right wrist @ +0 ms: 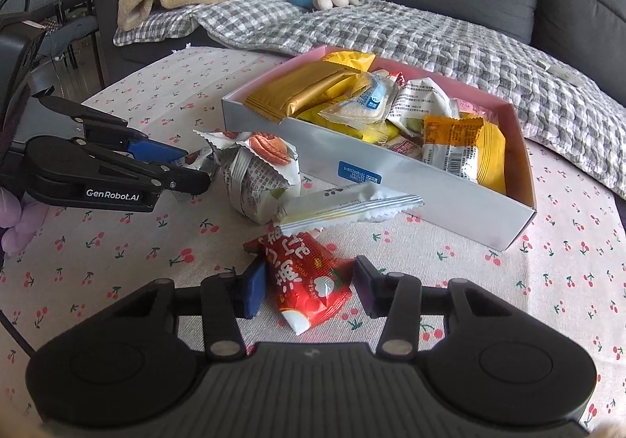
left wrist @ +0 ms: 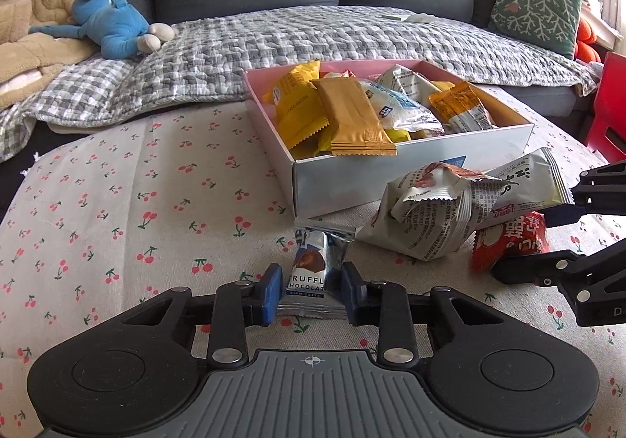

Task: Organize snacks
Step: 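Grasp the silver truffle chocolate with the left gripper while the right gripper grasps the red candy pack, then carry the silver chocolate and red candy pack into the box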

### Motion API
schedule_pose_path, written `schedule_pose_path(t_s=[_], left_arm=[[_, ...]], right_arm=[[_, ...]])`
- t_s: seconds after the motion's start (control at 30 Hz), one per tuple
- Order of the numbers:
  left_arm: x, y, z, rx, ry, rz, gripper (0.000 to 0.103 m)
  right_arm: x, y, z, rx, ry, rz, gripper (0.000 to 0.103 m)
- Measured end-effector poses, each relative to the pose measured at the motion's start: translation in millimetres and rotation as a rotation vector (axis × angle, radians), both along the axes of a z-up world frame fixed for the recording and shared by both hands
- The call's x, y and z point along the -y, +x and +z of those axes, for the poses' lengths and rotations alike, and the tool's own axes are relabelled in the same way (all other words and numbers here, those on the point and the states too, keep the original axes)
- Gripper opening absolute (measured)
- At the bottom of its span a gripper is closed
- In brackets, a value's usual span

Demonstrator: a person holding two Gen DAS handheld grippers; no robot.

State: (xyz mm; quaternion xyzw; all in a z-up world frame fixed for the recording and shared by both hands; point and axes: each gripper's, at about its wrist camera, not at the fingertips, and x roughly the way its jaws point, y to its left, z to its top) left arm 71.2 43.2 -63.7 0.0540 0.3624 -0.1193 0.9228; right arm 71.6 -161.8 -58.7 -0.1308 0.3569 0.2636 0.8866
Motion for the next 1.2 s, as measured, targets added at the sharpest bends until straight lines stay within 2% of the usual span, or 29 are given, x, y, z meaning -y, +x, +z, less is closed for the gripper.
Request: schedule_pose_path(t_s=[0.17,0.2,0.4,1.2], left_arm=[[1.5,-1.1,3.5,-0.012,-0.019,0.019,0.025],[1.2,-0.9,3.9,-0.016,-0.026,0.023,0.019],[0.4,-0.2,5.8,-0.031,-0.043,0.046,0.018],[14.3,-19.4,22.5,-0.020,-0.077,0.020,0.017]], right_arm=[[-2.2,-0.4,1.4,-0.001,-0.010,0.002,0.034],[-2.0,0.1,1.9,-0.005,-0.010,0.000,0.033],[2.2,0.0,4.8,-0.017,0.003,-0.007,0.028],[29.1,-21.7,22.8,-0.025,0.046,-0.047,0.026]])
